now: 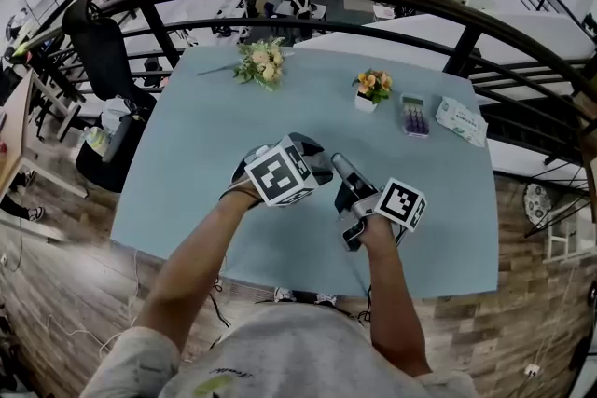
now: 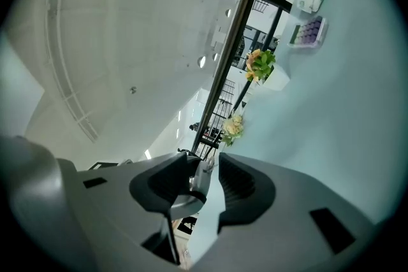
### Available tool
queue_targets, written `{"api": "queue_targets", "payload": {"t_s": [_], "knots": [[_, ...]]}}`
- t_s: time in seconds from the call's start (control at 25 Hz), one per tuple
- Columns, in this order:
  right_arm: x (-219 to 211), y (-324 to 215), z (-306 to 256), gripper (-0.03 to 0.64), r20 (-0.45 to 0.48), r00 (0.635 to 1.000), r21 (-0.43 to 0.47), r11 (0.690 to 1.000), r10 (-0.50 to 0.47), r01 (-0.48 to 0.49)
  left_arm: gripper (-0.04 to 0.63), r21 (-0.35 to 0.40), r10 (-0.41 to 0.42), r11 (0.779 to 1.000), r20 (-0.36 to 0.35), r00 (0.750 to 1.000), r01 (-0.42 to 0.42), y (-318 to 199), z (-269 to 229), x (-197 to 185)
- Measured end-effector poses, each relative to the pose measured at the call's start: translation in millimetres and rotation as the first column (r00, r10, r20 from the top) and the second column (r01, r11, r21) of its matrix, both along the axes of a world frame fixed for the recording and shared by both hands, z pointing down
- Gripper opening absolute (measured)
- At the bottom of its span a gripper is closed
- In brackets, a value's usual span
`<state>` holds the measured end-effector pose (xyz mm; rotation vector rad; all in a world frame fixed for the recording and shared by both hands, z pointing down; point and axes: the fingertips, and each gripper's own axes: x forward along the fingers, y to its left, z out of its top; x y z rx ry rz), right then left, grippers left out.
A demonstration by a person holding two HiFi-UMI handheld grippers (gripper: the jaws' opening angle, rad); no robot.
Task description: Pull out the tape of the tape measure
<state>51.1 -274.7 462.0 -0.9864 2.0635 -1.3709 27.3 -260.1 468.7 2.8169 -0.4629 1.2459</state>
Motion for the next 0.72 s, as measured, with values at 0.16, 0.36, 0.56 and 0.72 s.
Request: {"api": "queue_targets", "payload": {"t_s": [0.16,0.36,0.56,0.72], "knots": [[0.6,-3.0,0.4,0.132,0.007,1.0,-0.001,1.0,0.002,-0.002,0.216,-0.004,-0.013,1.0,0.006,1.0,0.013,-1.7,1.6,-1.2],[-2.7,-5.2,3.4,0.075,0.008,1.0,-0.014,1.0,0.004,-0.004,0.216,-0.016,-0.033,0.999,0.006,0.999,0.033,-4.5,3.5,-5.6],[-3.3,-7.5,4.4,0.031,0.032,0.999,-0.027,1.0,0.012,-0.011,0.216,-0.012,-0.041,0.999,0.013,0.999,0.042,-6.8,3.7,-6.6],[-4.3,-8.1,4.4,0.028,0.032,0.999,-0.018,1.0,0.009,-0.008,0.216,-0.009,-0.048,0.999,0.021,0.999,0.049,-6.9,5.0,-8.0]]}}
